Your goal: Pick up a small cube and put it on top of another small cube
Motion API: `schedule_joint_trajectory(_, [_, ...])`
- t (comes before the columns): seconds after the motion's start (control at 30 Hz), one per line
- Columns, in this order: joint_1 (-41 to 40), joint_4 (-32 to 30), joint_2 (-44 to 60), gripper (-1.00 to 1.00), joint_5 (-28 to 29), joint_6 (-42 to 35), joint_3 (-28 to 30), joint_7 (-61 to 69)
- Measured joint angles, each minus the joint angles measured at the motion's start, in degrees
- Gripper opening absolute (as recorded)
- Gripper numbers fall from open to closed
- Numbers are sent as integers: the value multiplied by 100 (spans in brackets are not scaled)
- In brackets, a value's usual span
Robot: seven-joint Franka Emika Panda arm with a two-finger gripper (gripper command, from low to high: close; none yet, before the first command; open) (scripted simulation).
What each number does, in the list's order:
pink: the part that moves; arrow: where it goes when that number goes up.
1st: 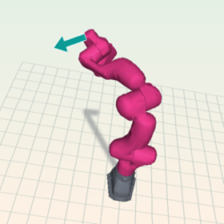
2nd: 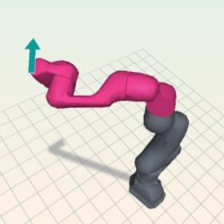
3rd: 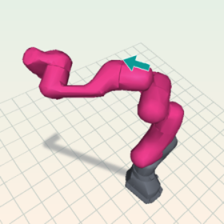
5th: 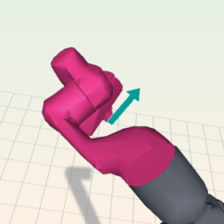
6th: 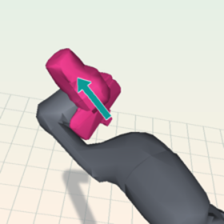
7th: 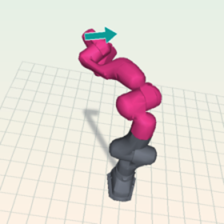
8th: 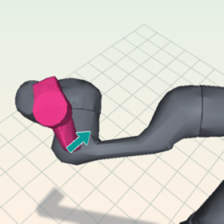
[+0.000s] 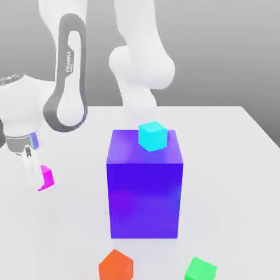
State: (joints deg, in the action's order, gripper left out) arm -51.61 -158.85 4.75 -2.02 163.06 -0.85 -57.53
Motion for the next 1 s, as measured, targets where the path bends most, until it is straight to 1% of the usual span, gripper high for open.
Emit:
schedule_joint_trajectory(0.13, [25,135,89,-100,226,-144,-45,293])
schedule_joint_trajectory(1.0, [554,1427,983,-100,1936,-1044,-1296,4618])
